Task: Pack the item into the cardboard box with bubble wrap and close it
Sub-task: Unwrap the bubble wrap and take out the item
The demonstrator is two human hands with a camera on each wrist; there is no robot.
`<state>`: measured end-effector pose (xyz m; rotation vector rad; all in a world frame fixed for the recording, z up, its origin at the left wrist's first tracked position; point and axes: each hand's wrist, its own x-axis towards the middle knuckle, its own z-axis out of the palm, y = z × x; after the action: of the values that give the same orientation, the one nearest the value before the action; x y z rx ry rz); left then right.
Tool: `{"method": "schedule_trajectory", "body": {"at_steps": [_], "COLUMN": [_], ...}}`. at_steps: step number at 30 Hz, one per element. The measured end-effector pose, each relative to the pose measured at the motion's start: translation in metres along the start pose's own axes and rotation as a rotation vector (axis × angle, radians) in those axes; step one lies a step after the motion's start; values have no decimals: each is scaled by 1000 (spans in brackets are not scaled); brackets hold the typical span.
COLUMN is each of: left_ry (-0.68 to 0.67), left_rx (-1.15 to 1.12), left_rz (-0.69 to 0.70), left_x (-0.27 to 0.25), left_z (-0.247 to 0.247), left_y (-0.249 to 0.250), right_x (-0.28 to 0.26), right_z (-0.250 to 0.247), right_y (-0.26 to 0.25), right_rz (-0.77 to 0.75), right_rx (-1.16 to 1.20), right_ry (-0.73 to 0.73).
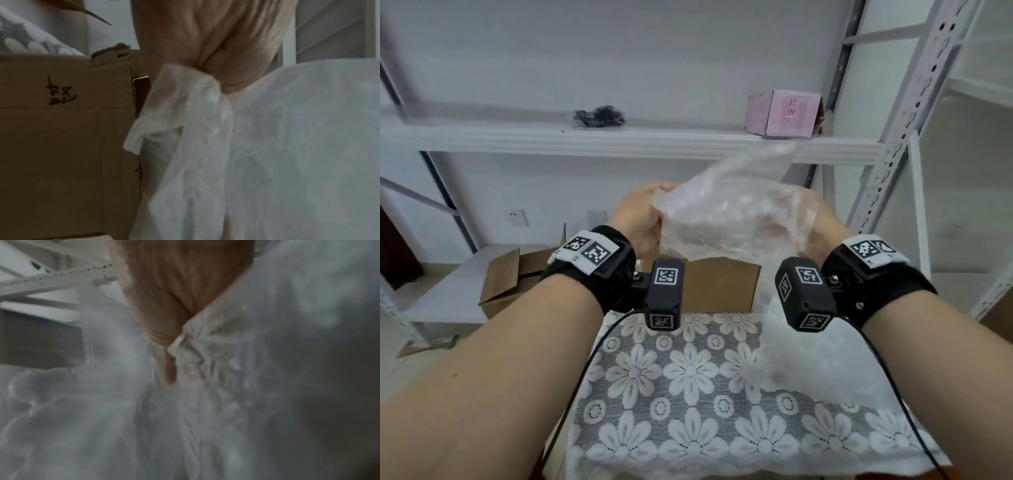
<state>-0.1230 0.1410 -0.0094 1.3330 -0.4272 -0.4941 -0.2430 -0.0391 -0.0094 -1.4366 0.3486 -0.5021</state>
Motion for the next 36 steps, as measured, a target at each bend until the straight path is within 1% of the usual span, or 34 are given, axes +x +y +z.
{"method": "schedule_trajectory", "body": {"at_steps": [2,3,5,7,8,9,11,13,14,16,17,18,19,20,22,23,25,26,27,28,30,32,34,36], "left_ry": [-21,-34,-105,-247,-283,-283,-166,-90,-64,-21,-12,-16,-31,-52,-75,-55,-7,3,14,29,70,52,28,5], "left_rx": [-73,-106,-131,0,107,203,357,475,521,541,528,493,432,335,158,100,-47,-126,-147,-81,213,526,825,993], "left_rz": [-62,-83,-117,-124,-92,-52,29,95,131,219,258,291,284,261,195,155,102,93,86,79,27,-15,33,80], "left_x": [4,6,3,-4,-9,-11,-9,-4,-4,0,1,1,2,4,9,9,9,10,9,8,7,9,12,11], "left_z": [-7,-11,-16,-14,-10,-7,-4,-3,-3,-4,-4,-3,-3,-3,-4,-4,-5,-5,-5,-3,-1,-2,-5,-8], "left_y": [-2,-1,2,5,7,8,8,5,4,0,-2,-3,-3,-1,0,1,1,-1,-3,-5,-9,-16,-24,-31], "right_x": [-4,-5,-5,-3,-2,-4,-6,-3,-2,-2,-2,-3,-1,0,2,1,0,2,3,4,7,10,11,9], "right_z": [-1,-1,-8,-10,-8,-4,2,0,-2,-6,-4,-1,1,5,12,16,19,19,18,17,18,19,24,31], "right_y": [0,-1,-1,1,2,1,2,6,7,7,5,4,4,3,2,1,-1,-2,-2,-3,-6,-6,-3,2], "right_rz": [46,54,66,70,63,50,59,85,117,203,231,241,230,206,188,191,162,137,116,112,129,155,184,215], "right_rx": [81,100,179,197,201,202,273,372,390,349,300,242,203,178,172,142,66,70,118,197,389,498,520,423], "right_ry": [0,27,95,142,142,152,110,66,64,-23,-78,-88,-63,-46,-67,-78,-57,-31,-1,41,130,174,123,49]}}
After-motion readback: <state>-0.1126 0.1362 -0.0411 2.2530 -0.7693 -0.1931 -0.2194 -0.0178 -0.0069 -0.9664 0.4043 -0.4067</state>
